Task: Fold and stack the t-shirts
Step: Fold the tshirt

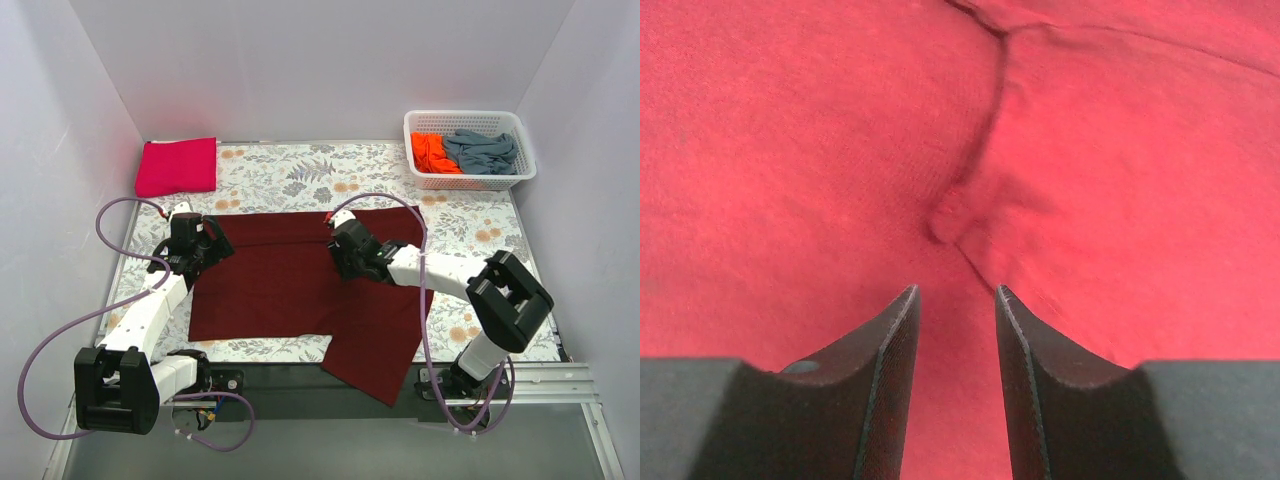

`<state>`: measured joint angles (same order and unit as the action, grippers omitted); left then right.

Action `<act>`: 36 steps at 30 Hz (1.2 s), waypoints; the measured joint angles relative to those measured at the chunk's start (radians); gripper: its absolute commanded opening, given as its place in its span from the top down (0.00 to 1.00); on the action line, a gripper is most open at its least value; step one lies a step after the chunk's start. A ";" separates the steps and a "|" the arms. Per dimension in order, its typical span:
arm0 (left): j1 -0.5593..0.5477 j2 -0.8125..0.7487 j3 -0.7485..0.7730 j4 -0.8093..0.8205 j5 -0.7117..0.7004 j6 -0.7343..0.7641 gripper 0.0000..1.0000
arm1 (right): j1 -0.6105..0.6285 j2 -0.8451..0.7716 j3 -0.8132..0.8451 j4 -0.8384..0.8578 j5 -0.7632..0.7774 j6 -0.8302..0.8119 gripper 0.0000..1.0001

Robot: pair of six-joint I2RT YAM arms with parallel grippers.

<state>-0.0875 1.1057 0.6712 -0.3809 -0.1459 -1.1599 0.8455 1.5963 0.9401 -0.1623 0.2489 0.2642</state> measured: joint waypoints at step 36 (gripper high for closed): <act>0.000 0.000 0.000 0.000 0.000 0.000 0.23 | 0.054 0.155 0.076 0.058 0.112 -0.082 0.96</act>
<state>-0.0875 1.1057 0.6712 -0.3809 -0.1463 -1.1595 0.8993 1.7512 1.0164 -0.1043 0.3611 0.1825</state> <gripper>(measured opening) 0.763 0.055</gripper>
